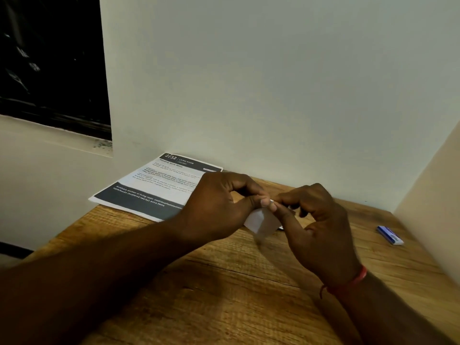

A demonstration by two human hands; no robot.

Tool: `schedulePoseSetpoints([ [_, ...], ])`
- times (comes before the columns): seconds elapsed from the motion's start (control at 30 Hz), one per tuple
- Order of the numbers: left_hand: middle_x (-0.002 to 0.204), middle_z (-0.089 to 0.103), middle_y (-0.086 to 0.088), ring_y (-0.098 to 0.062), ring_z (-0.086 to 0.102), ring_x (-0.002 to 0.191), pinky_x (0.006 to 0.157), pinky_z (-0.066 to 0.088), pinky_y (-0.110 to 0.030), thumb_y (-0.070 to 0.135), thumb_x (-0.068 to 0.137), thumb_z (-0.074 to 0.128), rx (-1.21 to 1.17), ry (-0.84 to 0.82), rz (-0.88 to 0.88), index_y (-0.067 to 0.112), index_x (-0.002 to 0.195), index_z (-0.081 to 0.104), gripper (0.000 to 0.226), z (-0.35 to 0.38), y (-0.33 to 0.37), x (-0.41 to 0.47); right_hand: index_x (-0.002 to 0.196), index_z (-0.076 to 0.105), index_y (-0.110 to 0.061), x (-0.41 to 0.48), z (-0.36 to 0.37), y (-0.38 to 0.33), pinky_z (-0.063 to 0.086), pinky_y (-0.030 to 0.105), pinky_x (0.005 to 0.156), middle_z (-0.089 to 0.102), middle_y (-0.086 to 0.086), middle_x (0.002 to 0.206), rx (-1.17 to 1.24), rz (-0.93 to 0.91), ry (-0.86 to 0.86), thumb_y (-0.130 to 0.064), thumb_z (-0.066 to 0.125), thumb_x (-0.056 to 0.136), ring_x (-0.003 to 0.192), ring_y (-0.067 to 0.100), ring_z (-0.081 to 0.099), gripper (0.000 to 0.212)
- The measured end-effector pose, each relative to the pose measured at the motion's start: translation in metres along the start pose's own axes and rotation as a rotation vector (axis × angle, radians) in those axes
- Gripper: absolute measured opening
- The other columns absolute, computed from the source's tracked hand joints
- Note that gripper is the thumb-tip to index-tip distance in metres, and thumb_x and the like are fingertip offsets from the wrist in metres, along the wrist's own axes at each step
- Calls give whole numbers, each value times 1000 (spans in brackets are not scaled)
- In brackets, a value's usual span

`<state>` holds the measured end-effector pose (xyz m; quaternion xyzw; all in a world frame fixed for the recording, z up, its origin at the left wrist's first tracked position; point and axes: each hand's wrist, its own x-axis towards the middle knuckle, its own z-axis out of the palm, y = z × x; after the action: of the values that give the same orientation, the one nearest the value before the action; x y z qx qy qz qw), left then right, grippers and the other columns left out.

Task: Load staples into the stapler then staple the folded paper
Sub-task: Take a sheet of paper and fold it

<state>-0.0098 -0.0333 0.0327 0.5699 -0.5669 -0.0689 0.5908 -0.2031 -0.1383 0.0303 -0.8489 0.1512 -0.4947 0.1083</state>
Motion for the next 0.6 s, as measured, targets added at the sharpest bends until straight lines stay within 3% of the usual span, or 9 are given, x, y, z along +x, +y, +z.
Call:
schedulePoseSetpoints([
  [0.13,93,85,18,4,79,91,82,53,-7,23,90,94,14,-26,-6,25,90,89,5,0,3,1,95,81,-27,0,0,-2,45,21,69,70,-21,90,7,25,26,-19,85,95,85,6,62,9],
  [0.23,92,87,12,-4,83,92,86,63,-21,25,91,93,-15,-83,-31,25,91,89,4,-6,8,3,91,82,-27,3,-5,-8,49,19,66,73,-18,85,56,120,-27,-22,83,96,83,8,67,7],
  [0.3,95,89,-1,-17,86,94,88,67,-33,20,92,93,-152,-180,-194,12,96,89,10,-10,7,5,88,86,-22,9,-12,-6,53,24,65,81,-3,82,229,382,-166,-22,86,94,77,11,72,7],
  [0.4,91,86,-18,-23,80,77,75,65,-37,17,92,92,-243,-415,-515,-2,99,85,22,-9,-3,5,86,88,-11,13,-20,6,47,27,53,79,25,89,435,802,-454,-17,89,90,69,27,59,7],
  [0.5,75,80,-14,-16,71,60,62,59,-29,17,96,89,-104,-552,-642,-3,97,85,20,-2,-11,2,88,90,-12,10,-17,14,52,20,55,84,5,83,270,829,-705,-20,91,89,65,9,67,8],
  [0.6,76,83,-4,-7,68,60,62,55,-25,26,98,87,199,-597,-535,5,94,86,21,0,-13,1,91,91,-18,8,-7,14,56,12,62,87,-5,89,59,705,-795,-28,93,88,74,2,76,10],
])
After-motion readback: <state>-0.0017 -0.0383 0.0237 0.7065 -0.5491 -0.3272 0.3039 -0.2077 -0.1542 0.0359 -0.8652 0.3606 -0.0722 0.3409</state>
